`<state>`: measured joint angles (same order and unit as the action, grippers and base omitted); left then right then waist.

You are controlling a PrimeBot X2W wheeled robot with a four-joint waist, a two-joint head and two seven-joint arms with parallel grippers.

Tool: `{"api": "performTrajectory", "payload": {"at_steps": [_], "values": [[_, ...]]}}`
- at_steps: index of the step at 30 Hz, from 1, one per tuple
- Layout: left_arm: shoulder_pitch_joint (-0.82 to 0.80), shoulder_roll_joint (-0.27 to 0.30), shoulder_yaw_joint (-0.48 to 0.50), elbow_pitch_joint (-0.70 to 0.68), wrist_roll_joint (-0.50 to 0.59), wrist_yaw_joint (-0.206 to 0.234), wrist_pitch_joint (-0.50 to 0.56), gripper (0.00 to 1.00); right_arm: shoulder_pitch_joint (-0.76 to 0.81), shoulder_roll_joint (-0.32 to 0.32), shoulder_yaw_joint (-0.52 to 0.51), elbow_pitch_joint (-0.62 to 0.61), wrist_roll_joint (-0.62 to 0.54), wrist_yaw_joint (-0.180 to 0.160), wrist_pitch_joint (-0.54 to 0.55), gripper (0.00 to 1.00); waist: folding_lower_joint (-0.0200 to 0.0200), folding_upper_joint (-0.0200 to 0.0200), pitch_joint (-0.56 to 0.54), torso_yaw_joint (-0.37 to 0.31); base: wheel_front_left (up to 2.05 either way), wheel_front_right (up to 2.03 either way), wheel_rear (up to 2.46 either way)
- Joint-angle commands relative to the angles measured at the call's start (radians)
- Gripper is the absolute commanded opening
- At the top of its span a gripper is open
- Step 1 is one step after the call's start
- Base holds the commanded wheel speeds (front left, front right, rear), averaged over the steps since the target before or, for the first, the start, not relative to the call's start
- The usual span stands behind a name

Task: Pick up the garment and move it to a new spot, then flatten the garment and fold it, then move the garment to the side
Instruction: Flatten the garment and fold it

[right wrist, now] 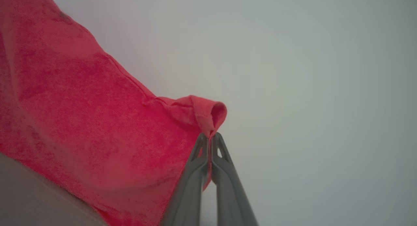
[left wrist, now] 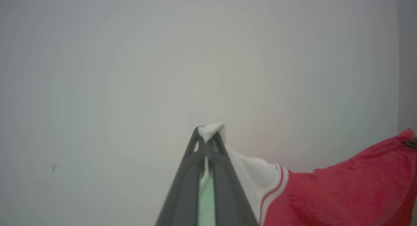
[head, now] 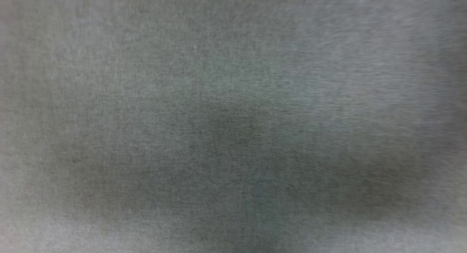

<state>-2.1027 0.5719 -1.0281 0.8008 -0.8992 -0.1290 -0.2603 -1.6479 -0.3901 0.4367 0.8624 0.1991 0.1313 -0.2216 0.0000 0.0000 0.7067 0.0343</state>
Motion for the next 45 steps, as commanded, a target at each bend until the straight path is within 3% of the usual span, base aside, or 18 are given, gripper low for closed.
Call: {"api": "performTrajectory", "payload": {"at_steps": [1, 8, 9, 12, 16, 26, 30, 36, 39, 45], "values": [[0.042, 0.001, 0.019, -0.030, -0.009, -0.001, -0.005, 0.00, 0.017, 0.001, 0.028, 0.018, 0.022, -0.001, -0.003, 0.00, 0.0000, 0.0000, 0.086, 0.060, 0.00, 0.00, 0.00], [0.230, 0.036, -0.044, -0.124, -0.085, -0.001, -0.004, 0.00, 0.086, -0.026, 0.119, 0.046, 0.116, -0.001, 0.018, 0.00, 0.0000, 0.0000, -0.003, 0.107, 0.00, 0.00, 0.00], [0.275, 0.069, -0.089, -0.167, -0.116, -0.001, 0.012, 0.00, 0.114, -0.038, 0.142, 0.040, 0.179, -0.001, 0.041, 0.00, 0.0000, 0.0000, -0.045, 0.118, 0.00, 0.00, 0.00], [0.329, 0.099, -0.133, -0.221, -0.177, -0.001, 0.046, 0.00, 0.147, -0.060, 0.173, 0.026, 0.227, -0.001, 0.068, 0.00, 0.0000, 0.0000, -0.088, 0.125, 0.00, 0.00, 0.00], [0.420, 0.182, -0.207, -0.338, -0.250, -0.001, 0.120, 0.00, 0.231, -0.113, 0.222, -0.027, 0.332, -0.001, 0.110, 0.00, 0.0000, 0.0000, -0.176, 0.134, 0.00, 0.00, 0.00], [0.728, 0.371, -0.250, -0.634, -0.328, 0.008, 0.267, 0.00, 0.560, -0.297, 0.285, -0.220, 0.542, -0.001, 0.209, 0.00, 0.0000, 0.0000, -0.364, 0.136, 0.00, 0.00, 0.00], [0.879, 0.453, -0.252, -0.782, -0.345, 0.078, 0.263, 0.00, 0.726, -0.357, 0.296, -0.317, 0.603, -0.001, 0.242, 0.00, 0.0000, 0.0000, -0.413, 0.122, 0.00, 0.00, 0.00], [1.125, 0.552, -0.253, -1.021, -0.364, 0.236, 0.222, 0.00, 0.971, -0.426, 0.244, -0.428, 0.660, -0.001, 0.261, 0.00, 0.0000, 0.0000, -0.459, 0.103, 0.00, 0.00, 0.00], [1.250, 0.586, -0.253, -1.100, -0.380, 0.309, 0.194, 0.00, 1.093, -0.452, 0.211, -0.476, 0.676, -0.001, 0.278, 0.00, 0.0000, 0.0000, -0.470, 0.098, 0.00, 0.00, 0.00], [1.478, 0.617, -0.253, -1.191, -0.429, 0.413, 0.150, 0.00, 1.335, -0.483, 0.133, -0.587, 0.705, -0.001, 0.333, 0.00, 0.0000, 0.0000, -0.487, 0.093, 0.00, 0.00, 0.00]]}}
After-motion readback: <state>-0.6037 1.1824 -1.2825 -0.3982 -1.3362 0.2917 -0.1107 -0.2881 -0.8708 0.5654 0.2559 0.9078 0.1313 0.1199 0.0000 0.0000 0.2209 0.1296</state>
